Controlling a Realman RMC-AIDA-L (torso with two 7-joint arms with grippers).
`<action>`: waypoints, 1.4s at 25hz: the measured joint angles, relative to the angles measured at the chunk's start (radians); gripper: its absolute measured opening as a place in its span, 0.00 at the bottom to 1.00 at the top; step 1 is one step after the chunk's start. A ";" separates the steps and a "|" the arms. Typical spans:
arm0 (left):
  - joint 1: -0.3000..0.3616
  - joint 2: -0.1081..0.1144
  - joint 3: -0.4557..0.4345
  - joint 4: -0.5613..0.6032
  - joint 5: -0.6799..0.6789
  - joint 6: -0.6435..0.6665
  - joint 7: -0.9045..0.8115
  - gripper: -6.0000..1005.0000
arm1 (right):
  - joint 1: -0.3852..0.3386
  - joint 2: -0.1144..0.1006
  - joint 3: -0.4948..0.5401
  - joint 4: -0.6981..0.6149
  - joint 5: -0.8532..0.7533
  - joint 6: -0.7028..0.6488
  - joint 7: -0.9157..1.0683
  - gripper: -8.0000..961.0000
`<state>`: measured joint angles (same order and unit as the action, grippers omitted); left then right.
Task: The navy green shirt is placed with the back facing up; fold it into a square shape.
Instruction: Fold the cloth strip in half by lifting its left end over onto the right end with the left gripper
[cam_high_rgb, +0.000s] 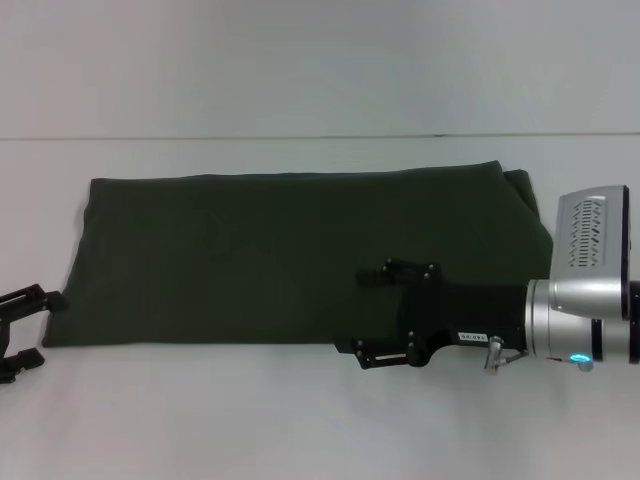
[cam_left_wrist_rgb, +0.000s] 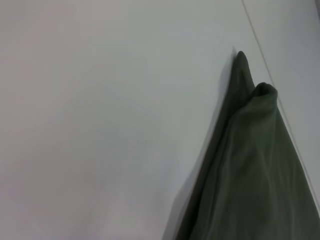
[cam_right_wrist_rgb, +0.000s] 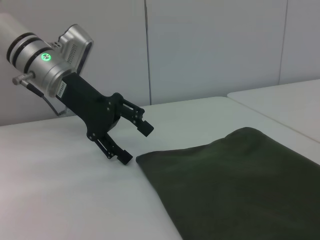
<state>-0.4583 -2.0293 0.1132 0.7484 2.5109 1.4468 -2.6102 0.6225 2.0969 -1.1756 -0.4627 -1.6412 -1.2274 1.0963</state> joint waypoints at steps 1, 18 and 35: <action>-0.001 0.000 0.002 0.000 0.000 -0.003 -0.002 0.92 | 0.001 0.000 0.000 0.000 0.000 0.000 0.000 0.98; -0.020 0.005 0.008 -0.036 0.000 -0.042 -0.041 0.90 | 0.002 0.000 -0.001 0.005 0.000 -0.005 0.002 0.98; -0.070 0.023 0.015 -0.097 0.000 -0.086 -0.042 0.85 | -0.001 0.001 -0.001 0.007 0.000 -0.009 0.002 0.98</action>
<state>-0.5287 -2.0068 0.1284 0.6510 2.5108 1.3607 -2.6520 0.6210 2.0982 -1.1766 -0.4553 -1.6414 -1.2365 1.0985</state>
